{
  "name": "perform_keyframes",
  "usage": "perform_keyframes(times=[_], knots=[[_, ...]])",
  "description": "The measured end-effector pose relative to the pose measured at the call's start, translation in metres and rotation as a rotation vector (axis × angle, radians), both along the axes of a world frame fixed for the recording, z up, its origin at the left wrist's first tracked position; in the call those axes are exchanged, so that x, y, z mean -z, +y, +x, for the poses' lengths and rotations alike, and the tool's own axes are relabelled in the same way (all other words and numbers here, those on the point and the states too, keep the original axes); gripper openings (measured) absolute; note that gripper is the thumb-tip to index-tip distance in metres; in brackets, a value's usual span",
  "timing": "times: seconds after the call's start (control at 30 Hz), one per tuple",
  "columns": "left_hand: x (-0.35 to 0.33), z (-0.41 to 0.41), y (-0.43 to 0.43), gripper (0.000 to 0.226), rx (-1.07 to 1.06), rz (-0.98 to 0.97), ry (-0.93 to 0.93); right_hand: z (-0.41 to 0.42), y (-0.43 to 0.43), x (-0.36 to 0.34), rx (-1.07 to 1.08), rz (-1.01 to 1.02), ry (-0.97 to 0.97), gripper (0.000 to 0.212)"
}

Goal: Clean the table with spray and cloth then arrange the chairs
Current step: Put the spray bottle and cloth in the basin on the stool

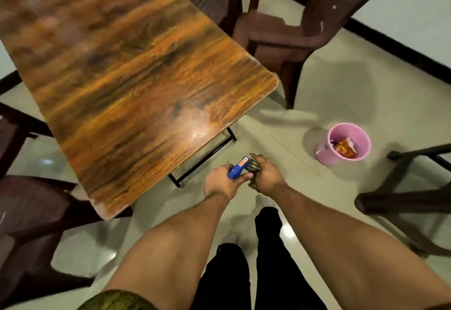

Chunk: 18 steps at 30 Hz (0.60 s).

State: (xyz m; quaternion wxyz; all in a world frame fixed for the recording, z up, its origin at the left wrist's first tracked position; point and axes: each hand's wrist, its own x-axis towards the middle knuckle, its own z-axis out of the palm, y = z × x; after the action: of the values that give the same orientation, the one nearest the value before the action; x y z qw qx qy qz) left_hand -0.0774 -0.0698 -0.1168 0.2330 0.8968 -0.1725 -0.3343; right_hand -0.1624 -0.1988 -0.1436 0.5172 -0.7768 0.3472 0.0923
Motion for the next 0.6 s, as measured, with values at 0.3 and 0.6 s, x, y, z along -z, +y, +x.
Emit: perform_keyframes(times=[0.3, 0.6], knots=[[-0.079, -0.026, -0.057, 0.024, 0.302, -0.153, -0.016, -0.062, -0.031, -0.108, 0.287, -0.136, -0.079, 0.07], [-0.118, -0.1, -0.193, 0.031, 0.565, -0.276, 0.006, -0.181, -0.118, -0.162, 0.546, -0.258, -0.006, 0.062]])
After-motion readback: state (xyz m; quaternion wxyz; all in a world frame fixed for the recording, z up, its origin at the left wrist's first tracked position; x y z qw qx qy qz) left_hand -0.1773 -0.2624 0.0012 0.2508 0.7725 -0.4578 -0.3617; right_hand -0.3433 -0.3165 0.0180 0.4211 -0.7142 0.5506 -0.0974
